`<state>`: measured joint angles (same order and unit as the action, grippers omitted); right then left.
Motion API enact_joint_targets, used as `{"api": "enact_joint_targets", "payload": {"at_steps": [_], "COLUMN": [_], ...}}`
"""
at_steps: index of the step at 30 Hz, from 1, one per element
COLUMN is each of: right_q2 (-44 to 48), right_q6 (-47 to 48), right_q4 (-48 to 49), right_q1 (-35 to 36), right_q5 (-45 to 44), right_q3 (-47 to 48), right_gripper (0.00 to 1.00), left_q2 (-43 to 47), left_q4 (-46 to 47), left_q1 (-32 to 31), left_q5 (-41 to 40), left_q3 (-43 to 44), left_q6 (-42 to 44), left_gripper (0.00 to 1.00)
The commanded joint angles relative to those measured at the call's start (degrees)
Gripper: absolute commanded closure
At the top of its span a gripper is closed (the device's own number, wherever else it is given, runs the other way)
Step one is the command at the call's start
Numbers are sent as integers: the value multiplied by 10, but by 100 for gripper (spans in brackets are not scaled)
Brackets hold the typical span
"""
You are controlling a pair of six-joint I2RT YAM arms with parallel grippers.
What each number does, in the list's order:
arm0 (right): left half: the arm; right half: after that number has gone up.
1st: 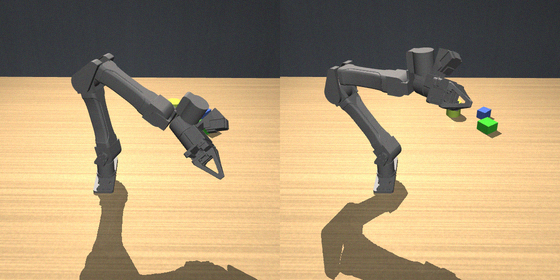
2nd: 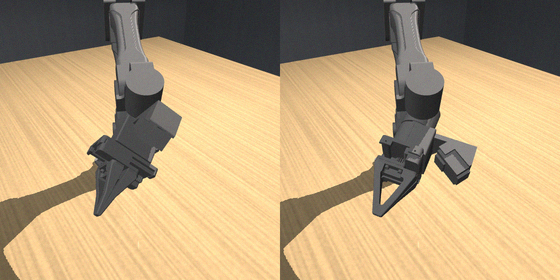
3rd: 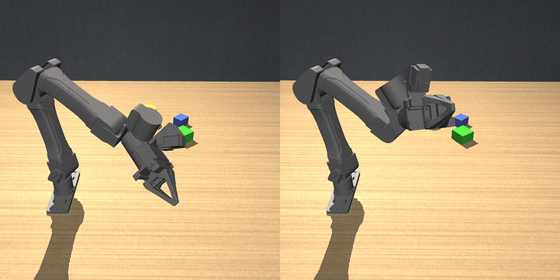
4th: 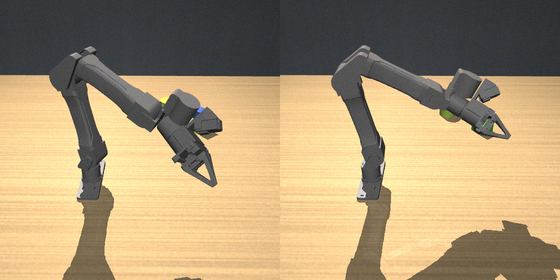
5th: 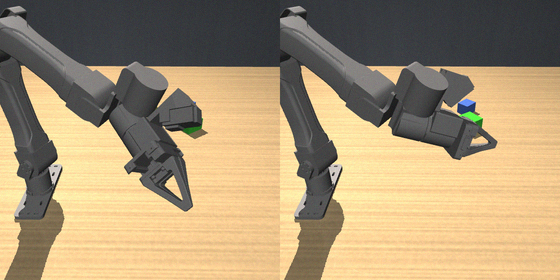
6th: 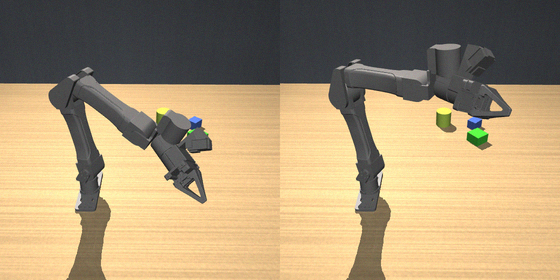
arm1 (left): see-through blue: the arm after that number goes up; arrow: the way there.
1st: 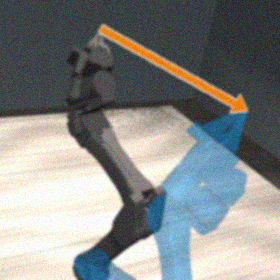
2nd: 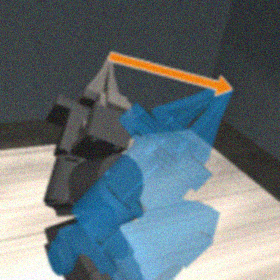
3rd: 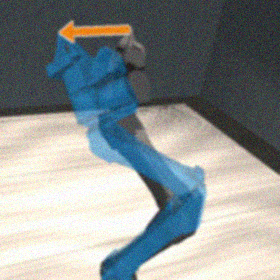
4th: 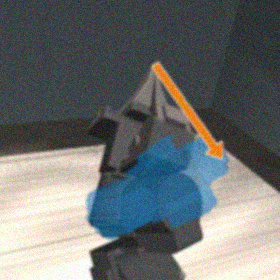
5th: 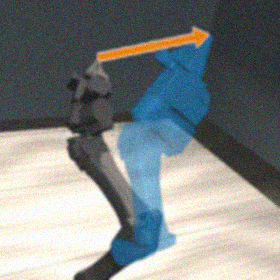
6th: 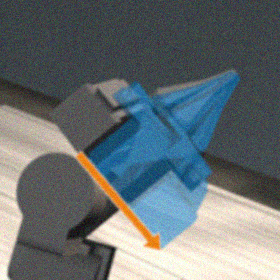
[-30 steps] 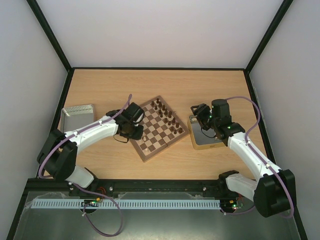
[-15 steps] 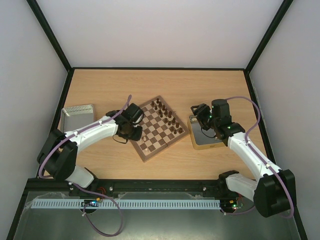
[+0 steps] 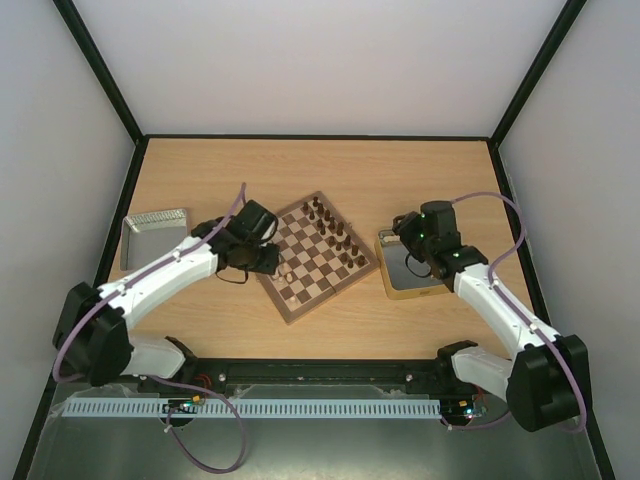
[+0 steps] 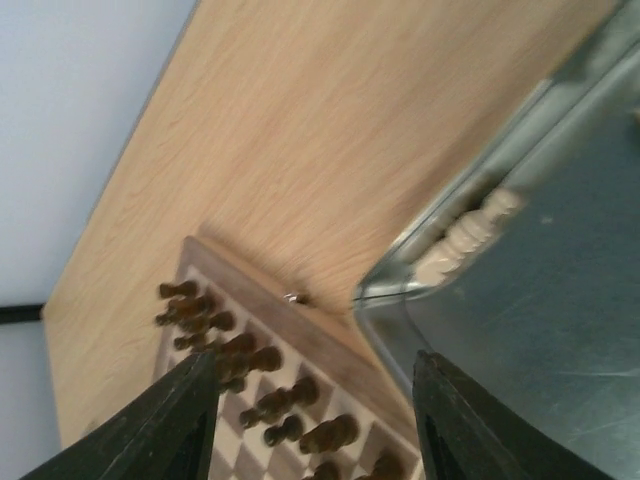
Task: Set up the chess pieces on the board
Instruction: Place the chess piece on the chessboard, then pick up the chess piece from the storage box.
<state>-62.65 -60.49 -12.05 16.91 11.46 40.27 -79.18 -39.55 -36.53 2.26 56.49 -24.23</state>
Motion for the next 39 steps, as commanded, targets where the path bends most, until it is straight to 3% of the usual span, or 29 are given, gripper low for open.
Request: {"api": "enact_joint_targets", "payload": {"at_steps": [1,4,12,18,25,39], "right_q2": [-25,-57,-157,-198,-229,-296], "right_q6": [16,8,-29,-59,-74,-49], "right_q4": [-11,18,100,146,207,187], "right_q1": [-3,-14,-16,-15,-15,-15], "right_q5": [-103,-102,-67,-64,-85,-131], "right_q3": [-31,-46,-40,-44,-50,-16], "right_gripper": [51,56,58,67,70,75], "left_q2": [60,108,188,193,189,172], "left_q4": [32,98,204,207,209,214], "left_q1": [6,5,5,6,6,5], "left_q5": [-63,-66,-37,-30,-10,4], "left_q3": [6,-21,-75,-89,-90,-73], "left_q6": [-22,-44,-60,-60,-52,-33], "left_gripper": [50,46,41,44,48,49]}}
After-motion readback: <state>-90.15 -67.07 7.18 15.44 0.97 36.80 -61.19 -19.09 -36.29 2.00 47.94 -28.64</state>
